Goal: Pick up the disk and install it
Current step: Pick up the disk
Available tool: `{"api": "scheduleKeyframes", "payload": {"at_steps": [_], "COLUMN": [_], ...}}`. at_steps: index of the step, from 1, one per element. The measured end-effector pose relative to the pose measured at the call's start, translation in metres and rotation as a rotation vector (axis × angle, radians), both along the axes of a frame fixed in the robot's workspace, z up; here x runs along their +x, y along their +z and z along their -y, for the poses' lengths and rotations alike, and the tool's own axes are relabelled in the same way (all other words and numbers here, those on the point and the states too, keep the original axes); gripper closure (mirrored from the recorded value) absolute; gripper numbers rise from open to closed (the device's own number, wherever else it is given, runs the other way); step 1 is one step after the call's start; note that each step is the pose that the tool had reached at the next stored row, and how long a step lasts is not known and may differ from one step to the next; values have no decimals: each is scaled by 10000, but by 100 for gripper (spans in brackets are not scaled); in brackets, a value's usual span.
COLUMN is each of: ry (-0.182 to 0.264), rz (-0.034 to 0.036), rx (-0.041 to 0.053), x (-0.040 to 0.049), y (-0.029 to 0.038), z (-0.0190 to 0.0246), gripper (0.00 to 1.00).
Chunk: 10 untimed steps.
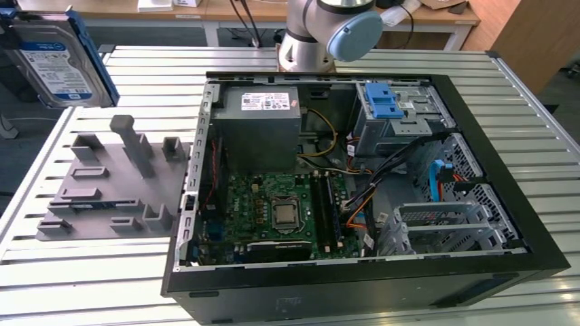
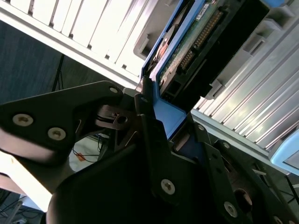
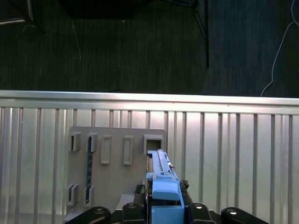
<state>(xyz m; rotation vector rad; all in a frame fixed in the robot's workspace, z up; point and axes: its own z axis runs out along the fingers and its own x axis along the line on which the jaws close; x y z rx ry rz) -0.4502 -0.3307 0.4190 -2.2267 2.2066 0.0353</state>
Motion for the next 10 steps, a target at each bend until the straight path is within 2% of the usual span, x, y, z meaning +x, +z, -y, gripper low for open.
{"api": "scheduleKeyframes", "payload": {"at_steps": [10], "ry": [0], "rz": [0], "rx": [0], "x": [0], "y": [74], "z": [0], "gripper": [64]}}
